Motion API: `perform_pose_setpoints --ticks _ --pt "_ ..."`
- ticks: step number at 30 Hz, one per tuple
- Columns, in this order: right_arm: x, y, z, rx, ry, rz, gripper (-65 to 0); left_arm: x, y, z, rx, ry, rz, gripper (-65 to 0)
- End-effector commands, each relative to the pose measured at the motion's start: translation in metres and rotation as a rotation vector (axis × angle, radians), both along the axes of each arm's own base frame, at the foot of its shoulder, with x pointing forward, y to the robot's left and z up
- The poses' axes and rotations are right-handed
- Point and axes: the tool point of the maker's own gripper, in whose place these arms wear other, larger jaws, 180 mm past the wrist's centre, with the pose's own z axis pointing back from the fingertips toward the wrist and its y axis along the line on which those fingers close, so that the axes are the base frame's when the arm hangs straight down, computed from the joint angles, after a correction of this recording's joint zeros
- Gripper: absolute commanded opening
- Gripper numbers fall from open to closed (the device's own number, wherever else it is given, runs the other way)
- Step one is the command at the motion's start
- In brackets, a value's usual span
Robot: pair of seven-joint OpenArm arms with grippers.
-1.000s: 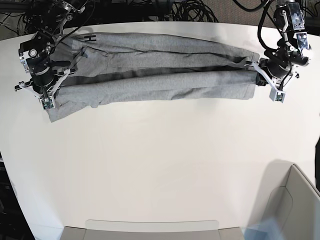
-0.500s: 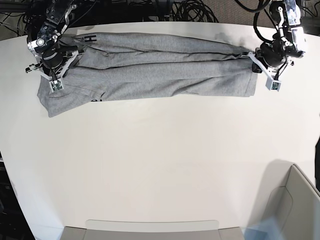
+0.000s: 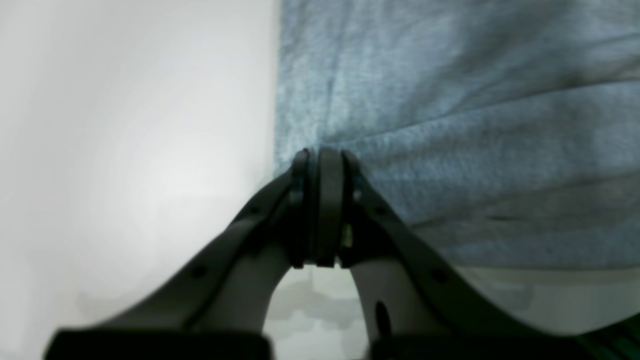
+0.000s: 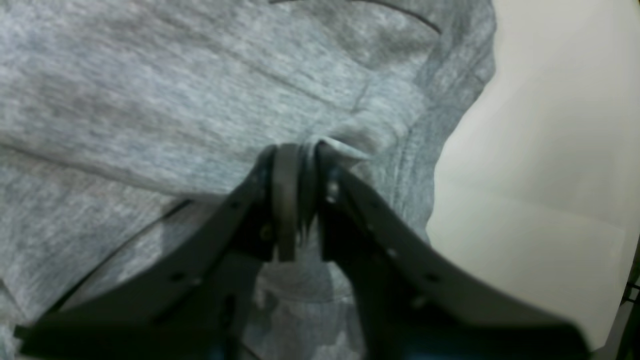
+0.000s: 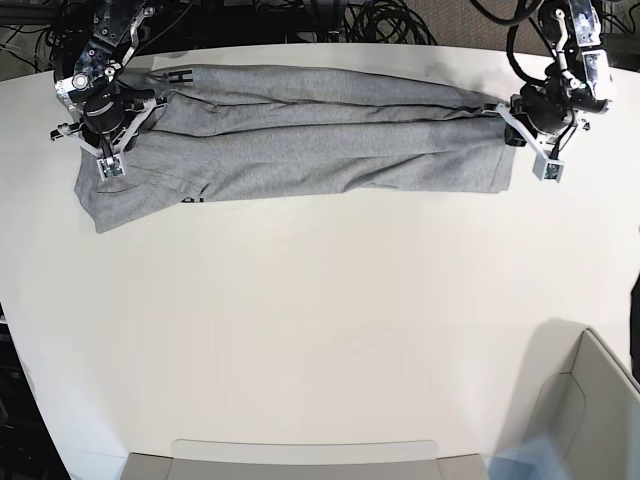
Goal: Fold the T-shirt properly
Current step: 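Lower the hem onto the collar edge and release both grippers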
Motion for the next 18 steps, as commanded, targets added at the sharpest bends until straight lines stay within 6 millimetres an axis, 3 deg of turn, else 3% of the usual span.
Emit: perform_pose_setpoints --ticks 1,5,18 --pt "0.0063 -0.0015 0.0094 -0.012 -0.033 0.014 -53.4 0.0044 0.0041 0.0128 0.018 -0.041 0.0 -42.2" --pt "0.0065 -0.0016 0.0098 -0.013 -0.034 0.014 -48.2 0.0055 0.0007 0.016 0.007 -0.052 0.01 -42.3" --pt "0.0071 -0.0021 0.0104 -0.016 -0.034 0.018 -48.1 -0.0026 0.001 0.0116 0.009 -0.001 0.008 -42.1"
